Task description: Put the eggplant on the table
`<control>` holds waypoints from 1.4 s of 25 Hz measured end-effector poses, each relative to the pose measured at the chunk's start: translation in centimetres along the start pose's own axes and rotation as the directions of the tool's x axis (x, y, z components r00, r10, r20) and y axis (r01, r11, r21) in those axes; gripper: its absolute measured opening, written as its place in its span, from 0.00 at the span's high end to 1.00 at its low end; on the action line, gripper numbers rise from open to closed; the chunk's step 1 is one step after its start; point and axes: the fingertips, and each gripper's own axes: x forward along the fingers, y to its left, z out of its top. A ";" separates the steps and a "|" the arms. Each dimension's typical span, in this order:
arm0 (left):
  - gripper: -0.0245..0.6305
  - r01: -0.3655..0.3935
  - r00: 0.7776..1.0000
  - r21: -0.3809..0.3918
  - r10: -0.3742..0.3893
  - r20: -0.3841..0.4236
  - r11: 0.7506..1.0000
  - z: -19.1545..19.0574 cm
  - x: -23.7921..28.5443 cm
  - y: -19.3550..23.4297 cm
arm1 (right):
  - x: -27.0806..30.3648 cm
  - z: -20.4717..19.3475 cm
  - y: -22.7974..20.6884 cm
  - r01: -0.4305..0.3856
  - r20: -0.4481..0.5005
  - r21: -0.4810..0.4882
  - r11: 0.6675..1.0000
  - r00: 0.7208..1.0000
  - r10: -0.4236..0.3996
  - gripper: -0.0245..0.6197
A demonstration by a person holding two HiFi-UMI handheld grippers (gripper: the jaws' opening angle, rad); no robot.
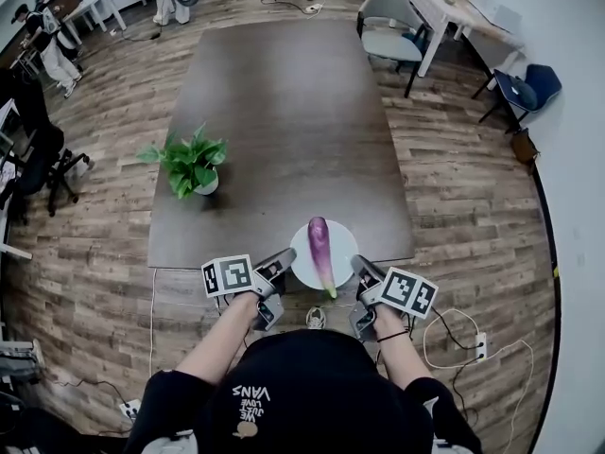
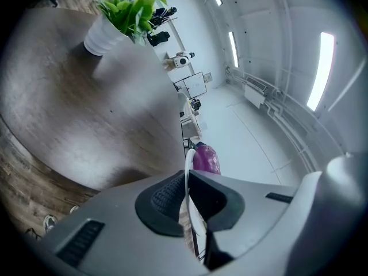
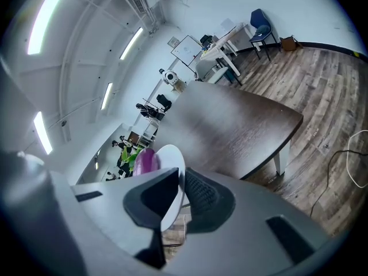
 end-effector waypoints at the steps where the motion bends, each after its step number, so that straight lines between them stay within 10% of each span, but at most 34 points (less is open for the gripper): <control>1: 0.92 0.002 1.000 0.002 -0.002 -0.002 1.000 0.1 0.6 -0.2 | 0.0 0.6 -0.3 0.001 0.002 0.002 1.000 1.000 -0.001 0.90; 35: 0.92 0.075 0.974 0.060 -0.060 -0.220 0.995 9.7 9.5 0.0 | 5.8 8.5 -1.2 0.095 0.158 0.124 0.988 0.981 -0.114 0.90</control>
